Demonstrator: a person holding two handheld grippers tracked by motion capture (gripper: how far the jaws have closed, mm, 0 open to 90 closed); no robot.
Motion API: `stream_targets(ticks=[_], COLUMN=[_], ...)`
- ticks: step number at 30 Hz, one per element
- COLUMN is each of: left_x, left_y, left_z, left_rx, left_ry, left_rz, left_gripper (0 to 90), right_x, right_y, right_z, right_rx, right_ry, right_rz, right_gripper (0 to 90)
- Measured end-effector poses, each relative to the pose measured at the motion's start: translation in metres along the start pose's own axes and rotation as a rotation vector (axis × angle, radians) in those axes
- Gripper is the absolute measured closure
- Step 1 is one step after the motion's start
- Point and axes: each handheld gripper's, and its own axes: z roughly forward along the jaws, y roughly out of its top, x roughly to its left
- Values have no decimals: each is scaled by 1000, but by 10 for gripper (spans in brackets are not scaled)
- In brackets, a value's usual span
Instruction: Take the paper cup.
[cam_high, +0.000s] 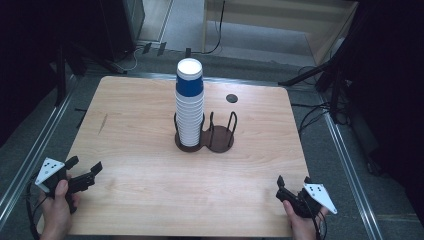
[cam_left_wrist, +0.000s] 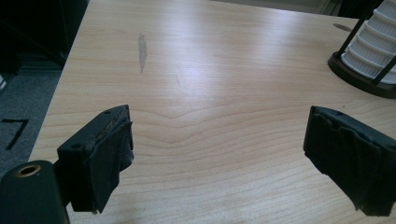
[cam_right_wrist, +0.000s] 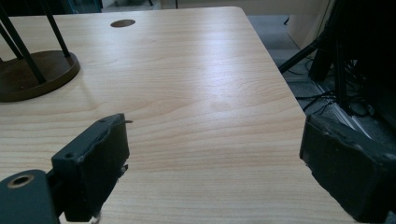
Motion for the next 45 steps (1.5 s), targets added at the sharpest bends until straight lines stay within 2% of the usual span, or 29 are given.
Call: stream_targets(ticks=[6,7,13,15,18,25,29,31,34,41,45], left_x=[-1,0,0,0,0,1,2,1,1,0,0], left_y=[-1,0,0,0,0,0,1,2,2,2,2], left_z=[0,0,1,1,1,2,3,5,5,6,6], left_rx=[-1,5,7,19,15,23,40,50,57,61,64], left_ry=[2,6,19,29,28,15,15,18,17,16,13], left_rz=[4,-4,1,7,-5,-14,-17,-11,-4,-3,0], left_gripper=[89,89,89,89,89,90,89,89,92,92,93], right_x=[7,14,39,45,53,80,91,106,117,138,150], right_y=[12,20,42,50,59,76,83,92,98,112,117], right_z=[-4,-7,-7,-7,-4,2,4,8,11,18,24], right_rx=[-19,-33,-57,-62,-50,-39,-46,-54,-60,-72,-61], right_ry=[35,64,127,145,166,222,237,256,262,282,283], right_rz=[-5,2,-30,-25,-12,-32,-51,-69,-88,-81,-89], right_gripper=[64,61,60,60,61,63,63,63,63,63,63])
